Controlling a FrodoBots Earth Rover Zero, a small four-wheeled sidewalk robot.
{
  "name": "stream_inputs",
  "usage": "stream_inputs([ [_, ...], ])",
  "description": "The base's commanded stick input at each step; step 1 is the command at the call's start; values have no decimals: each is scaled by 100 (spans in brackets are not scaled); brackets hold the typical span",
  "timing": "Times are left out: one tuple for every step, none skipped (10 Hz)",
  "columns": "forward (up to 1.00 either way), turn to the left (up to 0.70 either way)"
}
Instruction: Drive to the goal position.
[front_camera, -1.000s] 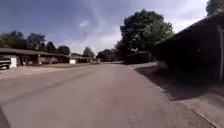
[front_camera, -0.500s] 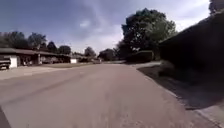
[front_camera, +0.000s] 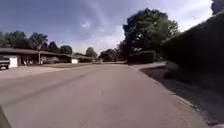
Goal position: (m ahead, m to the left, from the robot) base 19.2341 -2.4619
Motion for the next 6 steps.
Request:
stream_inputs([
  [70, 3],
  [70, 3],
  [70, 3],
  [70, 3],
  [70, 3],
  [70, 3],
])
